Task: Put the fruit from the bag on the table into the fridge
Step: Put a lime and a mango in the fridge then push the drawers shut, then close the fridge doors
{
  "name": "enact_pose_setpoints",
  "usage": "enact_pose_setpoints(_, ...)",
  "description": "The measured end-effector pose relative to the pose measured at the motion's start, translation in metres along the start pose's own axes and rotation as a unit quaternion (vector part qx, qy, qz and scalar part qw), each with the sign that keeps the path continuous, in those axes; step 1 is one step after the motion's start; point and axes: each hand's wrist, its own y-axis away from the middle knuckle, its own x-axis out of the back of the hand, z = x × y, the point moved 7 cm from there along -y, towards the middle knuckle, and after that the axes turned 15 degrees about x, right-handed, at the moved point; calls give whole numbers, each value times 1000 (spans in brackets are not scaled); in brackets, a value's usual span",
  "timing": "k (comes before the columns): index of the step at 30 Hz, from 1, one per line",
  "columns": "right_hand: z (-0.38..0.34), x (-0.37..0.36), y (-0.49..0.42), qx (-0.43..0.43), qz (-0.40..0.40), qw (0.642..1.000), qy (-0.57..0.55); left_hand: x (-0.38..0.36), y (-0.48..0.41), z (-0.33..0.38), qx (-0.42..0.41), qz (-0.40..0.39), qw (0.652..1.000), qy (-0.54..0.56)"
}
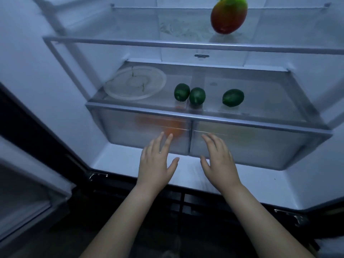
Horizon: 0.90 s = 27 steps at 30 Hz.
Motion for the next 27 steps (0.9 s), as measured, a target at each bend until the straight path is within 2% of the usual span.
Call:
enact_pose_setpoints(9,-78,-41,12,126,-76,986,-79,51,91,-64,152,34,986,-66)
enact_pose_setpoints(19,-223,-73,26,287,-113,938,-158,132,197,-154,325,93,935,-106)
enact_pose_setpoints(27,-322,-106,40,369,-153,904,-152,171,258,-233,396,100,904,-125)
